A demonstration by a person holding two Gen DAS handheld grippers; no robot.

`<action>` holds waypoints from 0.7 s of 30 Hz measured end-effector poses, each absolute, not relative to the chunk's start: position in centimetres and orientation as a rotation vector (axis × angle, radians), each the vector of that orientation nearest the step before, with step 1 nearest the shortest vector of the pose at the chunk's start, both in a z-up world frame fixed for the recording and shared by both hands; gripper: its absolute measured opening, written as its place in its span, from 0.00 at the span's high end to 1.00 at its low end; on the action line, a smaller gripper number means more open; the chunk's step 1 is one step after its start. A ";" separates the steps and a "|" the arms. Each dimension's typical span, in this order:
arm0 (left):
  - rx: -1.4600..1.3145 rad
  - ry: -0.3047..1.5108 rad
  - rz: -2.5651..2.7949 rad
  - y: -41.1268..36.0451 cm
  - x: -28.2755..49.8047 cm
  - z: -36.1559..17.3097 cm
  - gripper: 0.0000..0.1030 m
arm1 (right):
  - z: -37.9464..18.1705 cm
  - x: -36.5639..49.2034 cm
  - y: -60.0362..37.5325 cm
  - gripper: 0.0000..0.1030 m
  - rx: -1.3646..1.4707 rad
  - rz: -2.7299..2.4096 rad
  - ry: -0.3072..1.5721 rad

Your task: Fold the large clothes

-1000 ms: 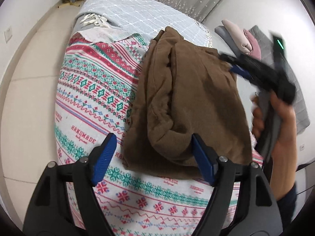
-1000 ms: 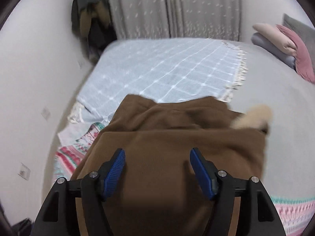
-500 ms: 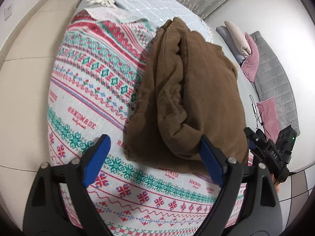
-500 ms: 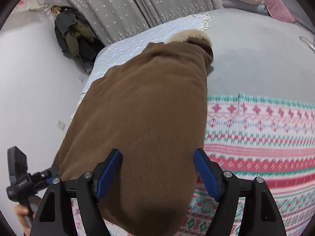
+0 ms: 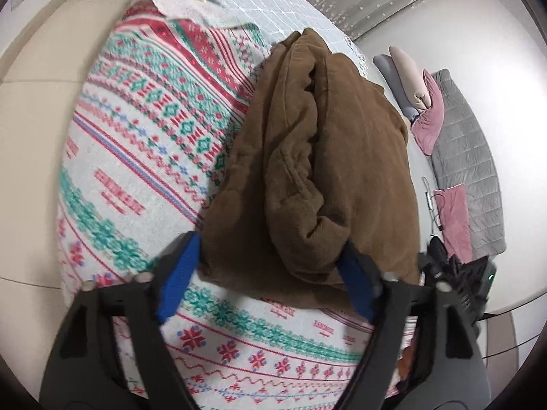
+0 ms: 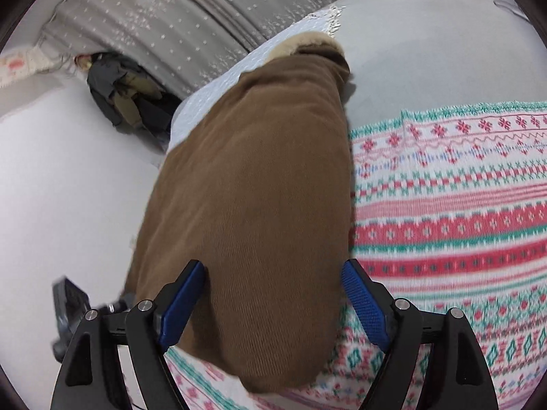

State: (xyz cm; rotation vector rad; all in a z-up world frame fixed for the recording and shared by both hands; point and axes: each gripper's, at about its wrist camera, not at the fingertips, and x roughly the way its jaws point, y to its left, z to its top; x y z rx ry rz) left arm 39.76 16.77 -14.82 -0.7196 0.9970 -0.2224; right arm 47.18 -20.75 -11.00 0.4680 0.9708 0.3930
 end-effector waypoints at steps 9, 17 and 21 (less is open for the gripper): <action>-0.763 0.997 -0.239 17.1 39.5 -15.6 0.38 | -15.1 47.0 -21.5 0.23 0.594 0.477 0.965; -0.774 0.990 -0.218 16.8 39.5 -15.5 0.45 | -13.6 48.9 -22.3 0.17 0.636 0.542 1.027; -0.777 0.991 -0.210 16.7 39.5 -15.4 0.48 | -12.8 51.7 -22.8 0.13 0.640 0.564 1.015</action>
